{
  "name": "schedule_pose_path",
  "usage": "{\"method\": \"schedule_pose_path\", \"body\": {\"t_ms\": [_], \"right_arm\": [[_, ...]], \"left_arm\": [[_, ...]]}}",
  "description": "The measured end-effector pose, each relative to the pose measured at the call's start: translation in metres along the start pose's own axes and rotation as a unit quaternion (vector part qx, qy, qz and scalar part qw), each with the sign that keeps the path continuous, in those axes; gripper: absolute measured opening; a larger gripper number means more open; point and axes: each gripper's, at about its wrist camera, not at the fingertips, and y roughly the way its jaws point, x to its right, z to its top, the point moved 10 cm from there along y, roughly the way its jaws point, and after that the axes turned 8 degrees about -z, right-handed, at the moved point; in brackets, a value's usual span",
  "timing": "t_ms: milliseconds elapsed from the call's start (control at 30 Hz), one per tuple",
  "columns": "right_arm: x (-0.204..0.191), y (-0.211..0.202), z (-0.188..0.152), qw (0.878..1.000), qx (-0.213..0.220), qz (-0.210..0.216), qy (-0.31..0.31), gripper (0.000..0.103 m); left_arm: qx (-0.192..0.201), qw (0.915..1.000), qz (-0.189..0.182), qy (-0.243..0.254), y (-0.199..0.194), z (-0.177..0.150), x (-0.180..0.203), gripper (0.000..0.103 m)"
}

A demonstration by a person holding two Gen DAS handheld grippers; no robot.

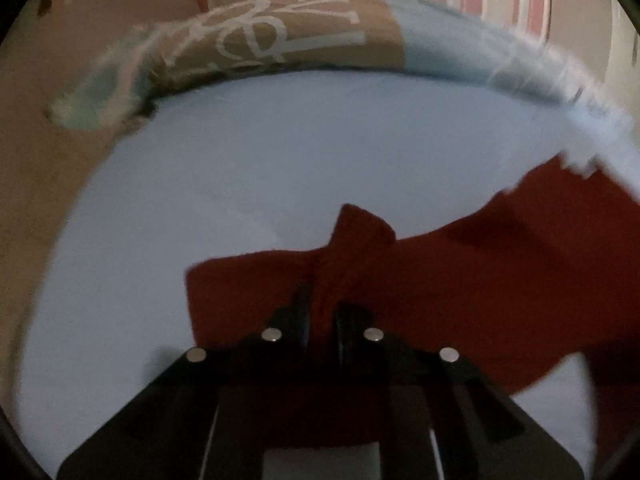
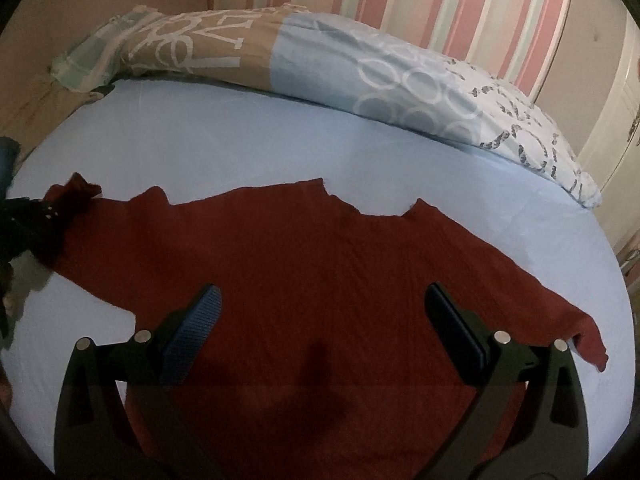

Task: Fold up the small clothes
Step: 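Grasp the red sweater's sleeve cuff with the left gripper, then fold the held sleeve across the sweater body and open the left gripper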

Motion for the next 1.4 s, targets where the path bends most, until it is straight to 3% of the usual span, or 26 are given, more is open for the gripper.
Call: {"method": "schedule_pose_path", "body": {"t_ms": [100, 400, 600, 700, 767, 867, 967, 1000, 1033, 1100, 1200, 1267, 1333, 1400], "right_arm": [[0.007, -0.003, -0.002, 1.000, -0.003, 0.006, 0.008, 0.100], [0.052, -0.006, -0.013, 1.000, -0.009, -0.005, 0.019, 0.100], [0.131, -0.005, -0.021, 0.996, -0.019, -0.028, 0.082, 0.100], [0.181, -0.011, -0.020, 0.993, -0.012, -0.055, 0.107, 0.100], [0.206, -0.014, -0.021, 0.991, -0.007, -0.067, 0.120, 0.100], [0.240, -0.014, -0.028, 0.988, -0.007, -0.081, 0.135, 0.100], [0.260, -0.007, -0.043, 0.986, -0.021, -0.091, 0.139, 0.100], [0.264, -0.005, -0.049, 0.986, -0.027, -0.090, 0.141, 0.100], [0.267, -0.001, -0.056, 0.986, -0.032, -0.086, 0.142, 0.100], [0.269, 0.005, -0.065, 0.986, -0.041, -0.085, 0.139, 0.100], [0.265, 0.011, -0.075, 0.986, -0.048, -0.075, 0.145, 0.100], [0.256, 0.016, -0.077, 0.986, -0.050, -0.056, 0.146, 0.100], [0.244, 0.018, -0.078, 0.988, -0.048, -0.034, 0.142, 0.100], [0.225, 0.025, -0.079, 0.989, -0.059, -0.006, 0.136, 0.100]], "left_arm": [[0.009, 0.9976, -0.061, -0.029, -0.012, 0.003, 0.009, 0.009], [0.054, 0.9870, -0.144, -0.049, -0.052, 0.028, 0.105, 0.009], [0.064, 0.9661, -0.237, -0.080, -0.036, 0.068, 0.220, 0.009], [0.060, 0.9489, -0.299, -0.083, -0.026, 0.089, 0.293, 0.009], [0.052, 0.9358, -0.338, -0.086, -0.021, 0.094, 0.345, 0.009], [0.028, 0.9262, -0.369, -0.072, -0.004, 0.086, 0.409, 0.009], [-0.020, 0.9347, -0.351, -0.051, 0.034, 0.060, 0.445, 0.011], [-0.029, 0.9386, -0.341, -0.045, 0.040, 0.051, 0.447, 0.018], [-0.036, 0.9440, -0.326, -0.040, 0.048, 0.042, 0.445, 0.027], [-0.042, 0.9511, -0.302, -0.047, 0.053, 0.027, 0.431, 0.068], [-0.037, 0.9526, -0.297, -0.054, 0.035, 0.012, 0.410, 0.073], [-0.025, 0.9611, -0.273, -0.037, 0.020, 0.000, 0.393, 0.077], [-0.003, 0.9753, -0.220, -0.016, 0.004, -0.015, 0.369, 0.083], [0.002, 0.9818, -0.189, -0.011, -0.005, -0.025, 0.347, 0.084]]}}
